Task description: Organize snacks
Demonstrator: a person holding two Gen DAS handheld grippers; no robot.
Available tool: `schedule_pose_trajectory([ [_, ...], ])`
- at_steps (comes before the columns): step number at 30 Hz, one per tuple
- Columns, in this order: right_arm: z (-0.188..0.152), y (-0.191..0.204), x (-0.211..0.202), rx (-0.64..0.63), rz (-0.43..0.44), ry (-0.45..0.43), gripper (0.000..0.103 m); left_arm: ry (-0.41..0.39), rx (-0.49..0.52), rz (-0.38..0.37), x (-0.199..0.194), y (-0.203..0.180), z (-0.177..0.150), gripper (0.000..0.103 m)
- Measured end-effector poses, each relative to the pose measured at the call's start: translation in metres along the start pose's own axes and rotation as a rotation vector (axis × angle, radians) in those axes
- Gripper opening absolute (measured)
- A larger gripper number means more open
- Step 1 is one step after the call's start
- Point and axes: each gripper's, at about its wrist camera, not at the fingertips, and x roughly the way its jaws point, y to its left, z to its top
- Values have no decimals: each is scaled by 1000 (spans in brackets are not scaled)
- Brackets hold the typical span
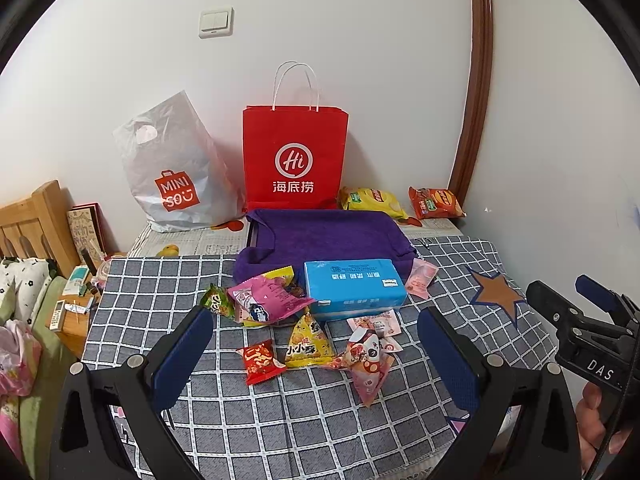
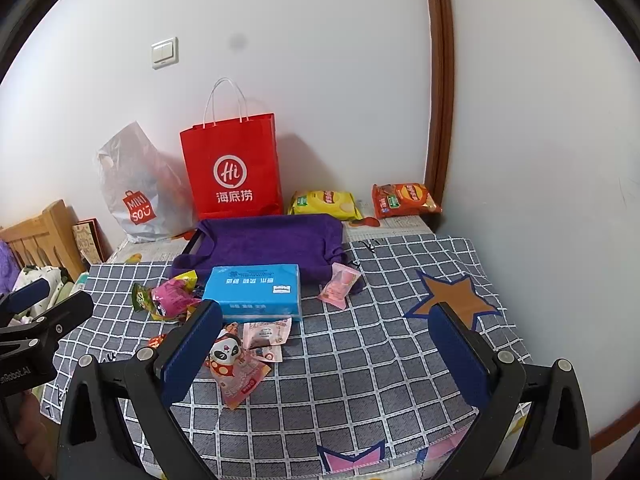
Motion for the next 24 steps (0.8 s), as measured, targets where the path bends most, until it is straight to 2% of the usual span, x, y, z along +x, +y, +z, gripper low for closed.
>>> schedule_pose_trajectory([
  [24,-3,-1,-2,9,-1,-7,102,-7,11,6,-3,-5,2,102],
])
